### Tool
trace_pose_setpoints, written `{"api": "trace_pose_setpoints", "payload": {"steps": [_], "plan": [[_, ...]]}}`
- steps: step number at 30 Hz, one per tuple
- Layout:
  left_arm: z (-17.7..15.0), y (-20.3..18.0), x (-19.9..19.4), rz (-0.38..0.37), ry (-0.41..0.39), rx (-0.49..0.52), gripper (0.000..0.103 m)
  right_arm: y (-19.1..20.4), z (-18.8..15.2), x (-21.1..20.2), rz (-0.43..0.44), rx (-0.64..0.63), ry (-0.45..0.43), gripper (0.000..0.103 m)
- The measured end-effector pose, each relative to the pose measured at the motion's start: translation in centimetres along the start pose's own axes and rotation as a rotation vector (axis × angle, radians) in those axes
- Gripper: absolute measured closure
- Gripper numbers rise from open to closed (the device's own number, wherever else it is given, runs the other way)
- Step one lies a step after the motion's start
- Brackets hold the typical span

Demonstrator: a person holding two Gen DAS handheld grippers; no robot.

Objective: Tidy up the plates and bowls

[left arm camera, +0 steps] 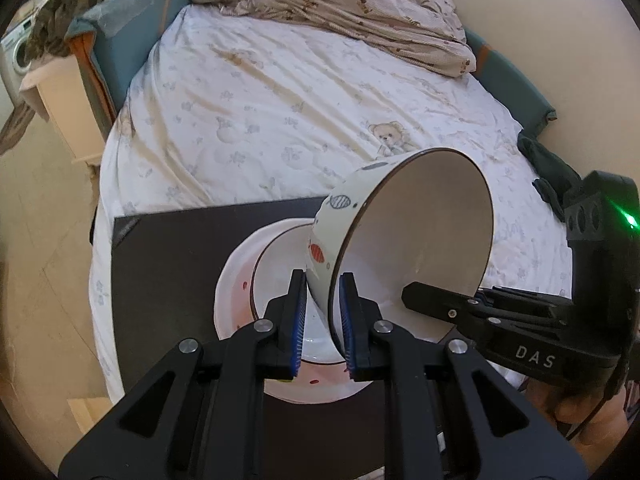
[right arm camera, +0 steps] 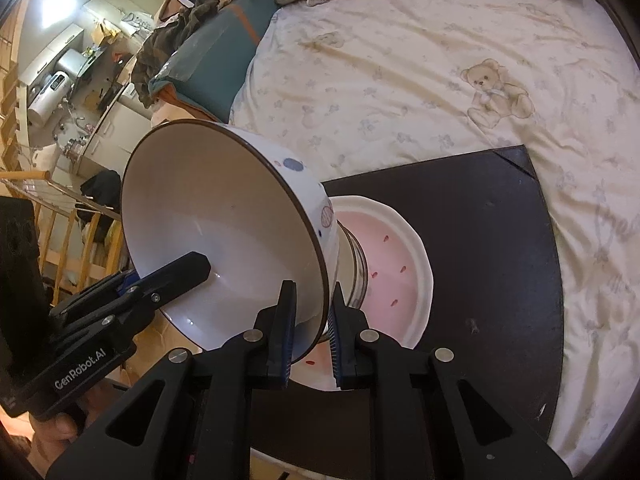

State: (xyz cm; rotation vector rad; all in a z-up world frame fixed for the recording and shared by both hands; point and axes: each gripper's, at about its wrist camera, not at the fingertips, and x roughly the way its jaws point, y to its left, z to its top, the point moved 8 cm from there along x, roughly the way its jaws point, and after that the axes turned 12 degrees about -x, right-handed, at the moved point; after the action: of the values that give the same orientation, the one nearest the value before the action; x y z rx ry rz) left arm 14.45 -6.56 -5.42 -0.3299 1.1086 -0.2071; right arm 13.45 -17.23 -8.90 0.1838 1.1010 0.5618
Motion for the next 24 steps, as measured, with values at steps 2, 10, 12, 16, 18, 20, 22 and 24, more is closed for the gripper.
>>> {"api": "trace_pose_setpoints", "payload": {"steps": [2,10,12,16,18,20,22,24], "plan": [[0.0,0.1,0.4,0.002,0.005,-0.007,0.091,0.0,-0.2,0.2,-0.006,-0.005,0.001,0.086],[0.0,0.7,1.2,0.052,0.006,0.004,0.091,-0.5,0.1,0.3,-0.008,0.004,-0.02,0.087],[-0.2,1.1,1.4,0.083,0.009,0.011,0.091,-0.5,0.1,0.6,0.0,0.013,-0.012,0.087],[-0.7,1.9,1.7,0.115,0.035,0.008,0.091,-0.1,-0.1,1.6,0.002,0.001,0.023,0.087],[-1.1,2.3,2.0,0.118,0.058,-0.008,0.091,0.1,-0.2,1.9,0.002,-0.002,0.033,0.087],[-1.4,2.6,2.1,0.124,0.074,-0.018,0.091,0.2,-0.4,2.2,0.007,0.005,0.043,0.086],[-1.5,2.7,2.2,0.133,0.08,-0.02,0.091,0.1,-0.5,2.5,0.013,0.018,0.057,0.086],[-1.6,2.8,2.2,0.144,0.083,-0.02,0.091,-0.2,-0.7,2.8,0.015,0.041,0.073,0.086]]}}
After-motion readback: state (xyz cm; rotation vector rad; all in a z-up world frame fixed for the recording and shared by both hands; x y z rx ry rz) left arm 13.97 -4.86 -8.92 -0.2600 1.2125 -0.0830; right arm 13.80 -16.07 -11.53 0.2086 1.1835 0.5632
